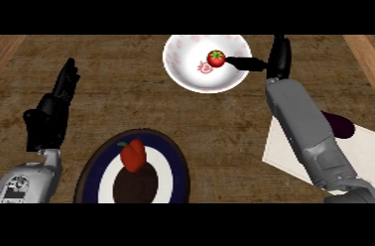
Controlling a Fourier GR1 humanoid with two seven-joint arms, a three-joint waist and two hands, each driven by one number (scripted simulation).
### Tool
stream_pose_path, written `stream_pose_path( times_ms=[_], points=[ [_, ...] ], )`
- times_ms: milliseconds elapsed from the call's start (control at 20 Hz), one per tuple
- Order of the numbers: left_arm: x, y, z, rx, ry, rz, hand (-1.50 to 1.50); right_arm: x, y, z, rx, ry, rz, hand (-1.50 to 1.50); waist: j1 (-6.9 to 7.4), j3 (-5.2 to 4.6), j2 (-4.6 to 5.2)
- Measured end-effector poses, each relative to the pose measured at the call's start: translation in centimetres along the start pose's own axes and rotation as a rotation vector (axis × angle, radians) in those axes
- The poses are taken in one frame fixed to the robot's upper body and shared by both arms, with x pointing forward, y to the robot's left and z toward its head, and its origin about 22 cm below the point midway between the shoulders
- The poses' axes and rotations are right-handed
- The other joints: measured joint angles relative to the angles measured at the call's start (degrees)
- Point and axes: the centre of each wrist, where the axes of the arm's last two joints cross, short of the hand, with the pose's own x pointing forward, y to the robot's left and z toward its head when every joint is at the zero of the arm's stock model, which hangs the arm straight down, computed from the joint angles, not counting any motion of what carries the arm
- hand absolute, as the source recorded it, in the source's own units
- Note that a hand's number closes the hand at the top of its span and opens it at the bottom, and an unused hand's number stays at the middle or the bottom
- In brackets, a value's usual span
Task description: Pick the tomato from the placemat and place it in the bowl
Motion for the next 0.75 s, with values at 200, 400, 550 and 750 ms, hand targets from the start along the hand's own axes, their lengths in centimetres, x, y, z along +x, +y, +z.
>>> stream_pose_path(
  times_ms=[200, 400, 550, 750],
  points=[
    [-0.4, -0.1, -0.2, 0.015, 0.011, 0.002, 0.00, -1.7, -1.7, 1.2, 0.064, -0.016, -0.068, -1.50, -1.29, -0.04, -0.44],
    [-0.6, 0.4, -0.1, 0.013, 0.021, 0.000, 0.00, -2.8, -2.8, 3.6, 0.114, -0.035, -0.097, -1.50, -1.58, -0.06, -0.58],
    [-0.5, 1.2, 0.0, 0.013, 0.013, -0.003, 0.00, -3.2, -4.2, 5.0, 0.133, -0.045, -0.114, -1.50, -1.41, -0.05, -0.52],
    [-0.6, 1.1, 0.6, 0.018, 0.011, -0.002, 0.00, -2.9, -5.7, 7.4, 0.143, -0.057, -0.120, -1.50, -1.28, -0.06, -0.49]
  ],
)
